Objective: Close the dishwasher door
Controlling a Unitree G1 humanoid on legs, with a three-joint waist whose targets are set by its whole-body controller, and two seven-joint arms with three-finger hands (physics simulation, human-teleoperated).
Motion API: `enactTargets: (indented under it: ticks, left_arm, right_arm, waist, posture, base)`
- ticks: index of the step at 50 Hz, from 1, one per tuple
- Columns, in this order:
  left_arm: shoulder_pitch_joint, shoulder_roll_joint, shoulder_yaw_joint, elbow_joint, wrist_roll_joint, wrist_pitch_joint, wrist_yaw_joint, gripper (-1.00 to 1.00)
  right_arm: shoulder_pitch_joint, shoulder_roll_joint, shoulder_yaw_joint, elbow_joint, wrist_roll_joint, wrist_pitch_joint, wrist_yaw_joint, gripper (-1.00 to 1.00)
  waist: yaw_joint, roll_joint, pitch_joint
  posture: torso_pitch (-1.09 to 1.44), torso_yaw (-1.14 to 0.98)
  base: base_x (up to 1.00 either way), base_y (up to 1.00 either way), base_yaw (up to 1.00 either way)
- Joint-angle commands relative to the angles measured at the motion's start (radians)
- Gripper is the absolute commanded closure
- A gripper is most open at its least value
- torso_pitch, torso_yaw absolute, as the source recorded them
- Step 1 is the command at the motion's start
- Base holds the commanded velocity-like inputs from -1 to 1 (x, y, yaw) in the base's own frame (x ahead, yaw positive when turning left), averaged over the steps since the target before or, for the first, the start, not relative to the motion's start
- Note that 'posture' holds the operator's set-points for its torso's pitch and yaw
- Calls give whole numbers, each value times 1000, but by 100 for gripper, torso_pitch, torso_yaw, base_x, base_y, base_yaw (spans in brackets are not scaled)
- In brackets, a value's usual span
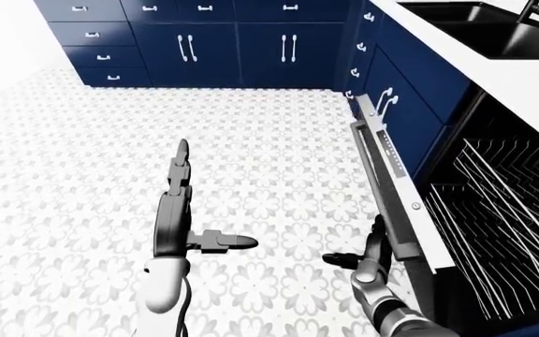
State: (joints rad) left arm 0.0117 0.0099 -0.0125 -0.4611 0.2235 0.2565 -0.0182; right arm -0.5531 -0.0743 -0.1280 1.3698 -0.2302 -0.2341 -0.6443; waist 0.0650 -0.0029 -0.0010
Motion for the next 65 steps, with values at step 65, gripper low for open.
enactTargets:
  ticks: [65]
  left_arm:
    - [-9,-2,-12,-30,13,-46,10,-100]
  right_arm:
    - [51,-183,-78,-15,86,-25,-107,-100]
  waist:
    - [-29,-17,-9]
  posture:
    - [0,0]
  base:
    - [0,0,0]
